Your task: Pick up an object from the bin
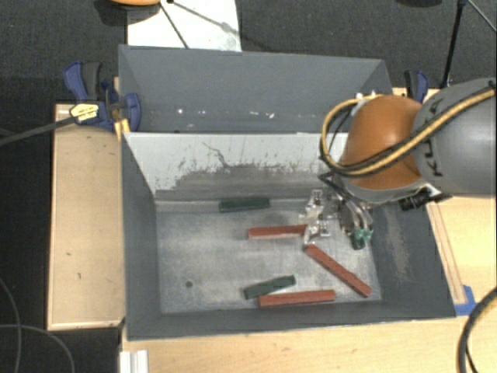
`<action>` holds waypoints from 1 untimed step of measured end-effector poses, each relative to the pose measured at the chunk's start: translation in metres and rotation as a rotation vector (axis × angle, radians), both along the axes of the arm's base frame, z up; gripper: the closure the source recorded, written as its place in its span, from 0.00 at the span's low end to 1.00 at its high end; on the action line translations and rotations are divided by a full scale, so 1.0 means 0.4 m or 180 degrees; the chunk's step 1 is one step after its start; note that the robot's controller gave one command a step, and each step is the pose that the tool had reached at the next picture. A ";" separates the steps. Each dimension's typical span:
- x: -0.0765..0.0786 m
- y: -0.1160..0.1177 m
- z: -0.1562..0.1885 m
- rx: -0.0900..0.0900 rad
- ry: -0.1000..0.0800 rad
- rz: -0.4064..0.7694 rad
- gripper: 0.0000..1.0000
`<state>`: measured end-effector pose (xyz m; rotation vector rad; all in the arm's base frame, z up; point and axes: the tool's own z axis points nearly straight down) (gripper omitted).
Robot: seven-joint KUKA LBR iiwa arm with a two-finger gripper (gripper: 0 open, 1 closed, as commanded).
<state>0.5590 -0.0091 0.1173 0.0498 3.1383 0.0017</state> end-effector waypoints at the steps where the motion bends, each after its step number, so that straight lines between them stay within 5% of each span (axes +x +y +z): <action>1: 0.000 0.000 0.021 -0.0001 0.0001 -0.0001 1.00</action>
Offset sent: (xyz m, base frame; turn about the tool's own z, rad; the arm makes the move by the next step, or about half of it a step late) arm 0.0001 -0.0003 0.0350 0.0000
